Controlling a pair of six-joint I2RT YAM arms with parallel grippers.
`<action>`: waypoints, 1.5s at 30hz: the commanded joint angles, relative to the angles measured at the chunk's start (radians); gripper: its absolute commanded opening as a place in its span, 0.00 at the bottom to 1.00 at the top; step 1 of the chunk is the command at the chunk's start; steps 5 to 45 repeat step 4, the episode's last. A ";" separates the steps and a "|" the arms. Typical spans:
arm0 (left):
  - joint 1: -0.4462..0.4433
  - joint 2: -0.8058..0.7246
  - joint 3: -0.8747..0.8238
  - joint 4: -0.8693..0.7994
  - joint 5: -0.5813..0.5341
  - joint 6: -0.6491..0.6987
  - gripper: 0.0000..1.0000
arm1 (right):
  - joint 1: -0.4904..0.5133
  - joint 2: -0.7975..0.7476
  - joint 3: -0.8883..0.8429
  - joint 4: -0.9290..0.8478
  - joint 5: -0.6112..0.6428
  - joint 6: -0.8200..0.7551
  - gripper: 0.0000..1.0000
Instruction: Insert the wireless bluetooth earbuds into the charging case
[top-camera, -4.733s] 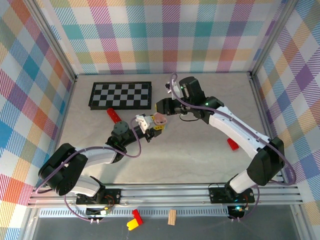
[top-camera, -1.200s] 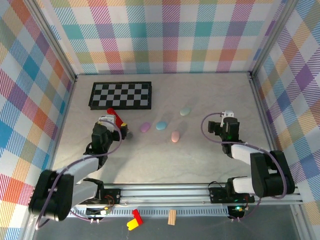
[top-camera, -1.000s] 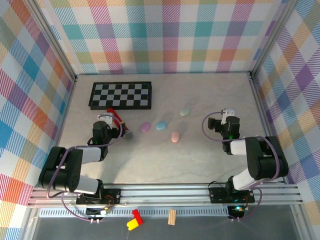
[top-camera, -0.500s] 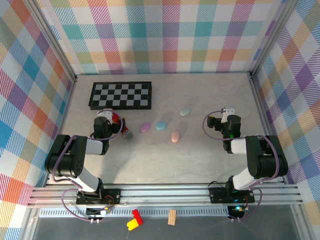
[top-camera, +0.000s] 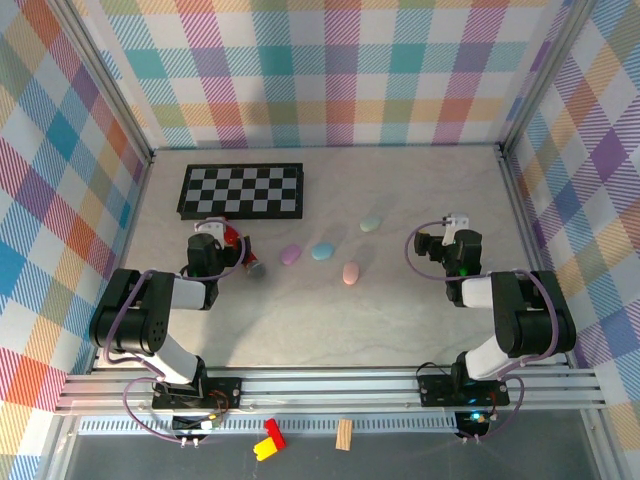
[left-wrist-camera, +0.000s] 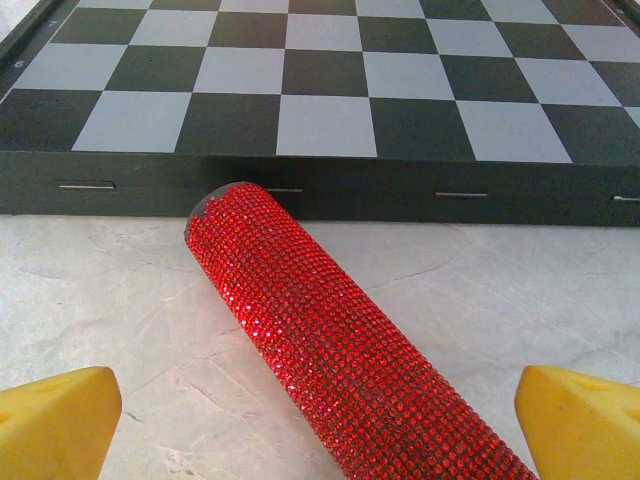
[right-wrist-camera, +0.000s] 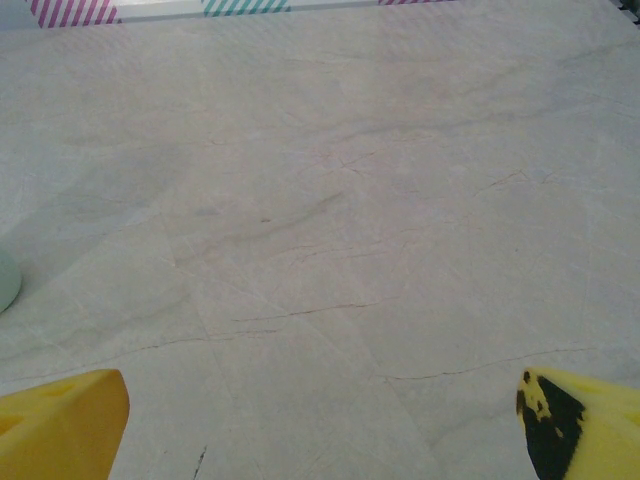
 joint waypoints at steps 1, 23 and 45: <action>0.012 0.002 0.022 0.022 -0.007 -0.008 1.00 | -0.008 -0.003 0.016 0.032 -0.015 0.006 0.99; 0.012 0.001 0.019 0.026 -0.008 -0.007 1.00 | -0.008 -0.003 0.016 0.032 -0.015 0.007 0.99; 0.012 0.001 0.019 0.026 -0.008 -0.007 1.00 | -0.008 -0.003 0.016 0.032 -0.015 0.007 0.99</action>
